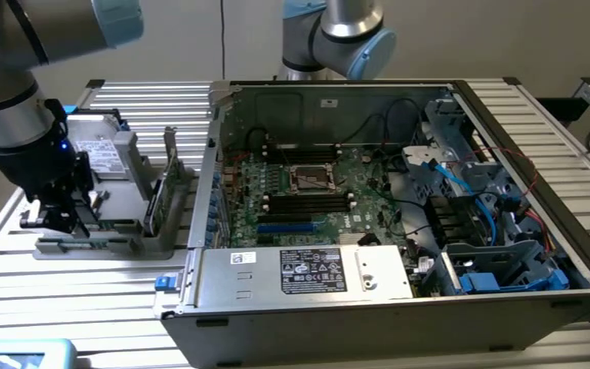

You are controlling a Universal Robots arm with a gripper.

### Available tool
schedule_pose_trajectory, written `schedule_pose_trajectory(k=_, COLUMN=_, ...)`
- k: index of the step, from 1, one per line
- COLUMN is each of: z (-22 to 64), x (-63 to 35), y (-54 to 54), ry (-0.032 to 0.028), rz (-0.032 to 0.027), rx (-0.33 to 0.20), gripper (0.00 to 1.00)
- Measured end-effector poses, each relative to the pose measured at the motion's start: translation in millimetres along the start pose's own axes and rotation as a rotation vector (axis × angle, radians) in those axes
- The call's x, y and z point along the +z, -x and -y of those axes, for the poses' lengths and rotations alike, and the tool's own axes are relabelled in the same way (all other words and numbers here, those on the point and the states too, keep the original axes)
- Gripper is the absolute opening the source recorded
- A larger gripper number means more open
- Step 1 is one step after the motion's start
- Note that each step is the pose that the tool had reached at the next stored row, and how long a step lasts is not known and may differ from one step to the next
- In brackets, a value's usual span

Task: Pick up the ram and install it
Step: 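Pick up the ram and move it above insertion slot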

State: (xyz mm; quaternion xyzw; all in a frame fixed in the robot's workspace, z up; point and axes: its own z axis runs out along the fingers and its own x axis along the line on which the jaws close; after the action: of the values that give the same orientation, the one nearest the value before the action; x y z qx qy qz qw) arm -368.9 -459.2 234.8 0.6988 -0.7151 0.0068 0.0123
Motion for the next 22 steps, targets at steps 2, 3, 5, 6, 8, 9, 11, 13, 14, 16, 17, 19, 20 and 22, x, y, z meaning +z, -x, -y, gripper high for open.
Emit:
schedule_pose_trajectory(k=2, z=0.0, x=3.6, y=0.0, ry=0.0001, rz=0.0001, rx=0.0, gripper=0.36)
schedule_pose_trajectory(k=3, z=0.0, x=5.4, y=0.0, ry=0.0002, rz=0.0, rx=0.0, gripper=0.36)
schedule_pose_trajectory(k=5, z=0.1, x=8.7, y=0.1, ry=0.0003, rz=-0.0001, rx=0.0, gripper=0.36)
schedule_pose_trajectory(k=6, z=0.1, x=10.2, y=0.1, ry=0.0002, rz=0.0, rx=0.0, gripper=0.36)
schedule_pose_trajectory(k=8, z=0.1, x=12.9, y=0.2, ry=0.0003, rz=0.0, rx=0.0, gripper=0.36)
schedule_pose_trajectory(k=9, z=0.1, x=14.2, y=0.2, ry=0.0002, rz=0.0, rx=0.0, gripper=0.36)
schedule_pose_trajectory(k=11, z=0.1, x=16.7, y=0.3, ry=0.0002, rz=0.0, rx=0.0, gripper=0.36)
schedule_pose_trajectory(k=13, z=0.2, x=18.8, y=0.3, ry=0.0002, rz=0.0, rx=0.0, gripper=0.36)
schedule_pose_trajectory(k=14, z=0.2, x=19.8, y=0.4, ry=0.0003, rz=-0.0001, rx=0.0, gripper=0.36)
schedule_pose_trajectory(k=16, z=0.2, x=21.9, y=0.4, ry=0.0003, rz=0.0, rx=0.0, gripper=0.36)
schedule_pose_trajectory(k=17, z=0.2, x=23.0, y=0.4, ry=0.0002, rz=0.0, rx=0.0, gripper=0.36)
schedule_pose_trajectory(k=19, z=0.2, x=25.1, y=0.5, ry=0.0002, rz=0.0, rx=0.0, gripper=0.36)
schedule_pose_trajectory(k=20, z=0.2, x=26.1, y=0.5, ry=0.0002, rz=0.0, rx=0.0, gripper=0.36)
schedule_pose_trajectory(k=22, z=0.2, x=28.0, y=0.6, ry=0.0003, rz=-0.0001, rx=0.0, gripper=0.36)
